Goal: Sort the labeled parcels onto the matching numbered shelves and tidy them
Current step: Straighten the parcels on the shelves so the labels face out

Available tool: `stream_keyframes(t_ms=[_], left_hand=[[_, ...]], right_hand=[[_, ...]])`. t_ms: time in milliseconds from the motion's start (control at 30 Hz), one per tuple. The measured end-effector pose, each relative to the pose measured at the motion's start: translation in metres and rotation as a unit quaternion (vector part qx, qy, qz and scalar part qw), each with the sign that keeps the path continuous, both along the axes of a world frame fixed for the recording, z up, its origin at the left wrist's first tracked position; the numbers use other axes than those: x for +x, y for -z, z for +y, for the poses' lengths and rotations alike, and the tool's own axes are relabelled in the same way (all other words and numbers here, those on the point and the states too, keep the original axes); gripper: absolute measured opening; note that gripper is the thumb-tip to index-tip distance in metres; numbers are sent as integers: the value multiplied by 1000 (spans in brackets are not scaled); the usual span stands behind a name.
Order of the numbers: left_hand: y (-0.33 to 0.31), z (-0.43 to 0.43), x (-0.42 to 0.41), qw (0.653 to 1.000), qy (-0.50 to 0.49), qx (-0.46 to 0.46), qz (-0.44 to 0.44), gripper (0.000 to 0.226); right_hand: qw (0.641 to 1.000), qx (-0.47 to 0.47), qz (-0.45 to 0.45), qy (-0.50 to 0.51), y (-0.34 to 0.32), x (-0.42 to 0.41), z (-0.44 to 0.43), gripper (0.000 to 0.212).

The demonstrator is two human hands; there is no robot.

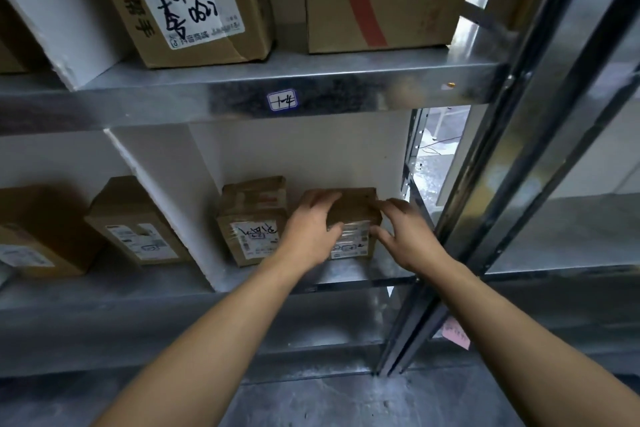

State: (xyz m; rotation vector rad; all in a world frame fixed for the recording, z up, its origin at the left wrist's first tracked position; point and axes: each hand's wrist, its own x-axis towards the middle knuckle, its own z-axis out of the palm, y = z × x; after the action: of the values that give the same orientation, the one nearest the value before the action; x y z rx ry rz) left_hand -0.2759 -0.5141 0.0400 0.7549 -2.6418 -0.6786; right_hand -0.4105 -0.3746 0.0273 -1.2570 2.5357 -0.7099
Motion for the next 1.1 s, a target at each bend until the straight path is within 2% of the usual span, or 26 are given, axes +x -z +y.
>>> stream_keyframes(t_ms=[133, 233, 367, 767, 1100], left_hand=[[12, 2, -1, 1000, -4, 11, -5, 35], [17, -1, -2, 1000, -1, 7, 13, 28], [18, -8, -10, 1000, -3, 18, 18, 27], [13, -5, -26, 999, 21, 29, 12, 28], [14, -13, -22, 999, 44, 17, 3, 31]], right_hand=[[999, -27, -20, 0, 4, 5, -1, 49], [998, -56, -29, 12, 5, 9, -1, 45], [998, -51, -31, -2, 8, 12, -3, 44], [990, -113, -60, 67, 9, 0, -7, 39], [991, -98, -51, 80, 14, -1, -13, 40]])
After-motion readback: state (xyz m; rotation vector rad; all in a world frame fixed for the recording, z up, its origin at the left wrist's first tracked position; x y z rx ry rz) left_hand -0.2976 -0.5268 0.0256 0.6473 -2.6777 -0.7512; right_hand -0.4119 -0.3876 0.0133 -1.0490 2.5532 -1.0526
